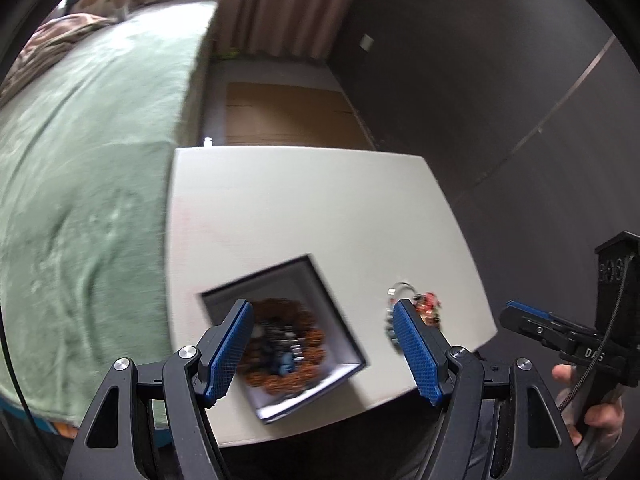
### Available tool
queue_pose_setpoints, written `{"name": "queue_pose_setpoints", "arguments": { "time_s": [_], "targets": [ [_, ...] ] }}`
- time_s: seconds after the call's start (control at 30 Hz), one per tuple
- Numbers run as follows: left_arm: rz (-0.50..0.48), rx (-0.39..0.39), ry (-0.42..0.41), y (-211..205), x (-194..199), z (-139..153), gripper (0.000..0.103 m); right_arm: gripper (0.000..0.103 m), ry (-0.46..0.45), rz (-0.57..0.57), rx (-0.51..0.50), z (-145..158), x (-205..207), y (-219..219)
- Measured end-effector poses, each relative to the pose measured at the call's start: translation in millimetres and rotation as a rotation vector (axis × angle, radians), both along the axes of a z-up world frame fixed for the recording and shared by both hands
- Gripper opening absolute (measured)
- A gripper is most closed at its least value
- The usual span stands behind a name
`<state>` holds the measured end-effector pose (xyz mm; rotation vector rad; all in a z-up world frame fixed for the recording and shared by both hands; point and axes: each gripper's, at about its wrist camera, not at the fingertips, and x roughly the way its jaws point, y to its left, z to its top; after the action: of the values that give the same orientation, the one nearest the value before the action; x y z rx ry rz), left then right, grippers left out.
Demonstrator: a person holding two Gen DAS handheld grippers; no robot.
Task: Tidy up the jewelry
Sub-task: 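Grasp the red-string beaded bracelet with the left gripper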
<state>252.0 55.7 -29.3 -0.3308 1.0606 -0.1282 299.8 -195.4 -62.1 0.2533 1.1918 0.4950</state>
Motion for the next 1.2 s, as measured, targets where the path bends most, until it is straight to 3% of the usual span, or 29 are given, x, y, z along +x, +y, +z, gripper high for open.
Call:
{"name": "queue_pose_setpoints", "arguments": {
  "time_s": [0.1,0.23,0.47,0.8,1.0,1.1,1.17,1.2],
  "targets": [
    [-0.028,-0.003,0.005,-16,7,-4,0.073,0.079,0.019,-0.038,0.012,-6,0,-17],
    [-0.068,-0.035,0.020,-34,15,-9,0.073,0.080,0.018,-0.084,0.041,-10,-2,-37],
    [-0.147,-0.051,0.065,-74,34,-26,0.052,0.080,0.025,-0.169,0.084,-18,-6,-70],
    [-0.233,-0.012,0.145,-126,59,-57,0.034,0.080,0.057,-0.247,0.088,-30,-14,-106],
    [-0.224,0.017,0.209,-143,70,-82,0.029,0.080,0.092,-0.262,0.078,-39,-17,-113],
    [-0.233,0.007,0.227,-150,72,-91,0.022,0.080,0.101,-0.260,0.080,-41,-16,-112],
    [-0.236,0.025,0.231,-152,72,-96,0.005,0.080,0.109,-0.257,0.081,-42,-15,-109],
    [-0.226,0.026,0.231,-151,73,-97,0.003,0.080,0.113,-0.254,0.081,-44,-14,-108]
  ]
}}
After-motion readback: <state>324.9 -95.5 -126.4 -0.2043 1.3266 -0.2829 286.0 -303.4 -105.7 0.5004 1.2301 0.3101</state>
